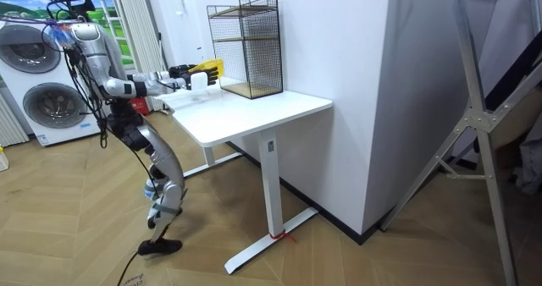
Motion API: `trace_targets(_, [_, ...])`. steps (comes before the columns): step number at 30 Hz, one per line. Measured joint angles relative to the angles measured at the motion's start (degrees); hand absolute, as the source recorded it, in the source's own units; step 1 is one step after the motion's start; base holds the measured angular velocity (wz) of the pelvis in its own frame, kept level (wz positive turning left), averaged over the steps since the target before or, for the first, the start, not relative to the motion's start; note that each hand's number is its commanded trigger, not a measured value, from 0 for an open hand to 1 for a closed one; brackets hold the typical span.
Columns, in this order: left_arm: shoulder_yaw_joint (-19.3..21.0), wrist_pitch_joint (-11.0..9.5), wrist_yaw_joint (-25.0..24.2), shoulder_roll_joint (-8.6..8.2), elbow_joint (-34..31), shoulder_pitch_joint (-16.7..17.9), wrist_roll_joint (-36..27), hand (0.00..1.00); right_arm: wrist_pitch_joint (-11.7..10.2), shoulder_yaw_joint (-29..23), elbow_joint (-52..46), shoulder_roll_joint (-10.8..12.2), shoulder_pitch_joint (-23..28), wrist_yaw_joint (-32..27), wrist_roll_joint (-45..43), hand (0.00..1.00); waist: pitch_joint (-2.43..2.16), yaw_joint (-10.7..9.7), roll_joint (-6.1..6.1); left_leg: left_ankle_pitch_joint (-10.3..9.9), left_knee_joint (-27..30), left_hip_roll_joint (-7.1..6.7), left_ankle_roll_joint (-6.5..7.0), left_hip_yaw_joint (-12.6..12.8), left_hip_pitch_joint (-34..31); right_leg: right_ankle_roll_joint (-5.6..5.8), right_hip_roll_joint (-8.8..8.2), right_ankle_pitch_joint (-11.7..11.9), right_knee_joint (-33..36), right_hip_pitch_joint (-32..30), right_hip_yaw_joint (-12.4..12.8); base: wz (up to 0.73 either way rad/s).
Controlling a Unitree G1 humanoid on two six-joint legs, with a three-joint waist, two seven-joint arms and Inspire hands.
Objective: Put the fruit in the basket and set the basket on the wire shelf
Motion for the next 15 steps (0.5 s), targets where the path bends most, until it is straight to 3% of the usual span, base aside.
trace_targets(1, [0.0, 0.0, 0.1, 0.00, 0.0, 0.0, -0.1, 0.00, 0.0, 0.0, 0.0, 0.0, 0.0, 0.0, 0.4, 0.00, 0.04, 0.0, 0.12, -0.1, 0.0, 0.12, 0.16, -0.1, 0.0, 0.27, 0.60, -1.7, -1.2, -0.4, 0.0, 0.05])
trace_targets(3, [0.0, -0.3, 0.1, -0.01, 0.0, 0.0, -0.1, 0.00, 0.0, 0.0, 0.1, 0.1, 0.1, 0.0, 0.8, 0.00, 0.11, -0.5, 0.45, -0.1, -0.3, 0.62, 0.48, -0.6, 0.0, 0.05, 3.95, -6.6, -14.3, 0.5, -0.1, 0.17])
trace_targets(4, [-0.1, -0.4, 0.1, -0.02, 0.1, 0.0, -0.1, 0.00, 0.0, 0.0, 0.1, 0.0, 0.1, 0.0, 1.0, 0.00, 0.06, -0.6, 0.37, 0.0, -0.4, 0.53, 0.52, -0.5, 0.0, -0.19, 4.55, -6.8, -18.9, 1.3, -0.2, 0.13])
trace_targets(5, [-0.1, -0.4, 0.1, -0.02, 0.4, -0.1, -0.1, 0.00, 0.0, 0.1, 0.1, 0.0, 0.1, 0.0, 1.4, 0.00, -0.09, -0.7, 0.13, -0.1, -0.7, 0.27, 0.59, -0.6, 0.2, -0.48, 5.94, -6.0, -28.0, 3.4, -0.7, 0.14])
trace_targets(6, [-0.1, -0.4, 0.0, -0.36, 1.3, -0.2, -0.1, 0.00, 0.1, 0.3, 0.2, 0.0, 0.1, 0.0, 1.6, 0.00, -0.11, -0.8, 0.48, -0.2, -1.3, 0.33, 0.47, -1.2, 0.5, -1.04, 7.73, -2.3, -32.9, 5.1, -0.3, 0.18])
trace_targets(8, [-0.5, -0.4, 0.0, -0.52, 1.8, -0.2, -0.1, 0.00, 0.1, 0.3, 1.2, -0.5, 0.0, 0.0, 1.5, 0.00, -0.34, -0.9, 1.11, 0.1, -3.6, 1.09, -0.10, -1.8, 1.8, -1.42, 8.84, -0.7, -36.8, 7.3, -1.3, 0.04])
trace_targets(11, [-0.5, -0.4, 0.4, -0.32, 1.3, -0.4, 0.1, 0.00, 0.2, 0.3, 1.0, -0.3, -0.3, 0.1, 1.9, 0.00, -0.84, -0.4, 0.48, 0.6, -5.5, 2.35, -0.90, -1.5, 2.0, -2.23, 10.27, 0.4, -40.0, 8.0, -1.8, -0.11])
trace_targets(15, [-0.4, -0.2, 0.4, -0.18, -0.2, -1.2, 0.0, 0.00, 0.0, 0.3, 1.0, -0.4, -1.7, 0.1, 5.3, 0.00, -0.92, -0.4, 0.43, 0.6, -6.8, 3.57, -1.64, -0.7, 3.4, -2.77, 11.60, 0.8, -42.3, 9.1, -1.9, -0.12])
